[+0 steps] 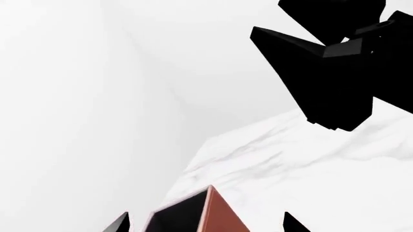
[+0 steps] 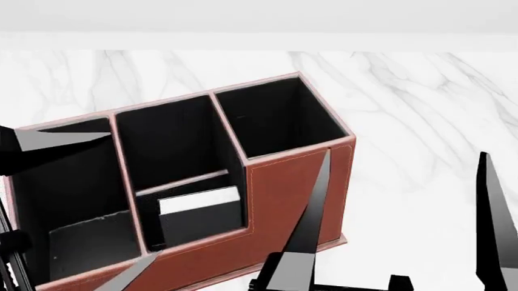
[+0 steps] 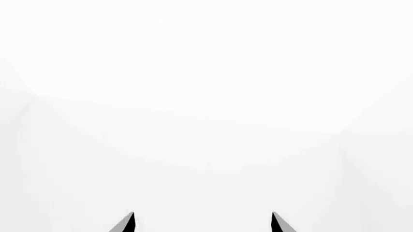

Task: Pick up the book and place it in the back compartment of the caddy.

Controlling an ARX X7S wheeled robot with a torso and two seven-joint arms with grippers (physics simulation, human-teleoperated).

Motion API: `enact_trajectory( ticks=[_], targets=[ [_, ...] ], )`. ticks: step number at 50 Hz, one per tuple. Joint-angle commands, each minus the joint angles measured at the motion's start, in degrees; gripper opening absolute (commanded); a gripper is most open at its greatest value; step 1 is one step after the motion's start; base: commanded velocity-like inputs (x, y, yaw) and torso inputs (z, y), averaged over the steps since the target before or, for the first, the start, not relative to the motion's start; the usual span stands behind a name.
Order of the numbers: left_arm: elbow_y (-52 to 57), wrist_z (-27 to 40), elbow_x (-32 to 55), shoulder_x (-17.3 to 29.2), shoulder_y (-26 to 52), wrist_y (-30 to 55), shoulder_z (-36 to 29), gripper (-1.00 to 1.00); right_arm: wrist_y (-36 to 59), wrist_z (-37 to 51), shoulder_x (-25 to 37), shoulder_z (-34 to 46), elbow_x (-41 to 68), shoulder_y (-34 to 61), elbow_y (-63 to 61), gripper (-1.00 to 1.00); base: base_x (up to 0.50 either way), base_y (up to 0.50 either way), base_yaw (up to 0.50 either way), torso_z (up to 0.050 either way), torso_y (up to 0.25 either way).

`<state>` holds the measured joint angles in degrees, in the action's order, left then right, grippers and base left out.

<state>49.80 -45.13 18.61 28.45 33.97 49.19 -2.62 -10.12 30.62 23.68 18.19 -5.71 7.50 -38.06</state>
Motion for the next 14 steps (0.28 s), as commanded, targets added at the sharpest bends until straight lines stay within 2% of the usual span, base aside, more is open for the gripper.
enact_trajectory(
  ticks=[1, 14],
  targets=[
    [0.6, 0.5, 0.0, 0.5, 0.5, 0.3, -0.4, 1.0, 0.4, 0.3, 0.4, -0.8, 0.4, 0.5, -0.5, 1.0, 0.0, 0.0, 0.0, 0.0, 0.0],
    [2.8, 1.5, 1.0, 1.2, 2.8, 3.3, 0.5, 1.0, 1.8, 0.3, 1.0, -2.0, 1.0, 1.1, -2.3, 1.0, 0.0, 0.0, 0.0, 0.0, 0.0]
  ],
)
